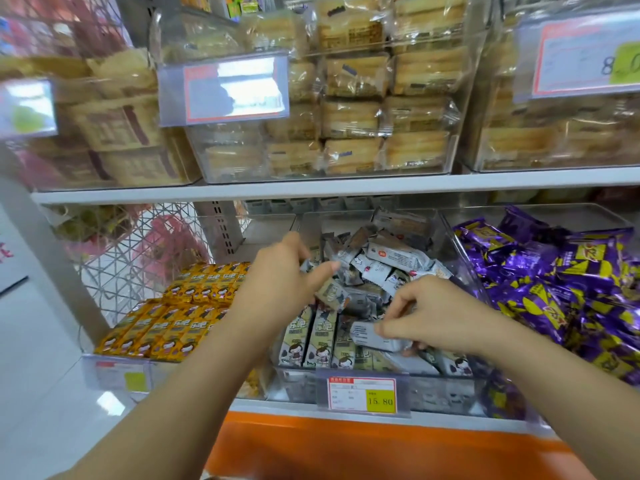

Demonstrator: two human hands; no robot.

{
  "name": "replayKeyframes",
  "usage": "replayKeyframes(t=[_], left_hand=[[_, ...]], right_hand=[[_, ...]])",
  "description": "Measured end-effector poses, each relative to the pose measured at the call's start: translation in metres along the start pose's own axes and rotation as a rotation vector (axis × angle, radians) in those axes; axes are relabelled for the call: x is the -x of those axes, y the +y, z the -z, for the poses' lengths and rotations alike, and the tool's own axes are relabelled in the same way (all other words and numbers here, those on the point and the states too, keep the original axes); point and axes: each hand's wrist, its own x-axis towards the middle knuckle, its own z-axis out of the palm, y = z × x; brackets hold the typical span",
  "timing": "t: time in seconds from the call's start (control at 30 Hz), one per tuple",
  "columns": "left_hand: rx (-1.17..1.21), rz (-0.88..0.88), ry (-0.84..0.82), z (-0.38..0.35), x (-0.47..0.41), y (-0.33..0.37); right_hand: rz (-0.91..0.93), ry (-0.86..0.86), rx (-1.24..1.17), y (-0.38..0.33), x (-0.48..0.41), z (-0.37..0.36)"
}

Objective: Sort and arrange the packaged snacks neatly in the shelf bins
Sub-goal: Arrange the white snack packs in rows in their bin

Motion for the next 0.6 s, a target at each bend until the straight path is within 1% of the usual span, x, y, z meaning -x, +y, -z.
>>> replayKeyframes(t=[0.13,0.2,0.27,0.37,0.4,0.47,0.53,0.6], left_hand=[[-0.021,-0.012,-0.015,-0.015,0.004,0.002],[-0.063,-0.02,-0.046,-0.024,0.007,0.004],[-0.208,-0.041,-0.062,-0.033,0.009,0.007],[-0.466,-0.077,-0.047,-0.033,0.01,0.012],[-0.525,-0.073,-0.081,-0.03,0.01,0.013],[-0.611,-0.059,-0.202,-0.028,0.01,0.013],[-0.668,-0.056,-0.313,-0.031,0.012,0.014],[-0.698,-0.06,-0.376,-0.036,0.012,0.016]], right_hand=[[-0.001,-0.006,0.066,0.003,0.001,0.003],[0.019,0.009,0.145,0.004,0.0,0.004],[0.055,0.034,0.246,0.006,-0.001,0.002],[0.111,0.068,0.273,0.012,-0.006,-0.004],[0.126,0.093,0.29,0.015,-0.007,-0.005],[0.146,0.119,0.323,0.021,-0.011,-0.009],[0.151,0.12,0.366,0.026,-0.014,-0.012],[0.15,0.124,0.371,0.026,-0.015,-0.014]])
